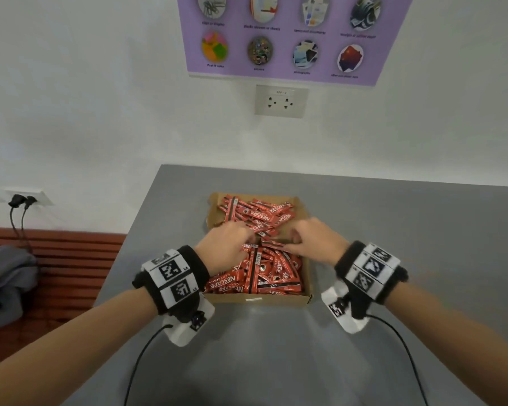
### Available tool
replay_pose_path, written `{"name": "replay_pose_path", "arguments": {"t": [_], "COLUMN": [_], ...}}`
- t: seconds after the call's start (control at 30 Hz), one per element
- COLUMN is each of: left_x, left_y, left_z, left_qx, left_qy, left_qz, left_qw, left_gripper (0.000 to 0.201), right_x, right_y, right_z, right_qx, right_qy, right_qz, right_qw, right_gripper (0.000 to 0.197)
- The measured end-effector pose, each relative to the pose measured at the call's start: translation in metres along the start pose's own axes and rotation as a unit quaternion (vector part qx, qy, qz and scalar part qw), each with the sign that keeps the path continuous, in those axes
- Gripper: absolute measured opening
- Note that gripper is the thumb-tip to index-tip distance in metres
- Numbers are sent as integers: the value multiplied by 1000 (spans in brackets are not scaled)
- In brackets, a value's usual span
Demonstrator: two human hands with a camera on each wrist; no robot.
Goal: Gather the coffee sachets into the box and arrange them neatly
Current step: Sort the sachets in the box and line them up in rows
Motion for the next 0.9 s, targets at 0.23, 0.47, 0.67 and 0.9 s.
{"name": "replay_pose_path", "arguments": {"t": [0.23, 0.47, 0.67, 0.9], "left_x": [-20, -22, -12, 2], "left_y": [13, 11, 9, 6], "left_z": [-12, -10, -8, -2], "left_qx": [80, 114, 6, -35], "left_qy": [124, 130, 69, 1], "left_qz": [-44, -68, 11, 11], "left_qw": [988, 983, 998, 999], "left_gripper": [51, 45, 27, 19], "right_x": [-12, -4, 7, 7], "right_y": [32, 34, 45, 41], "right_z": [10, 4, 3, 1], "right_qx": [0, -32, -65, -71], "right_qy": [33, 41, 35, 25], "right_qz": [105, 106, 128, 92], "right_qw": [994, 993, 989, 993], "right_gripper": [67, 50, 38, 10]}}
Point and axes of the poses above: each hand's wrist, its own z-axis away from the middle knuckle, its own y-axis out of the palm, x = y × z, the point moved 1 cm from there along -z, towards the middle knuckle, and after that the axes turned 10 degrees about -z, right-handed, at the moved point
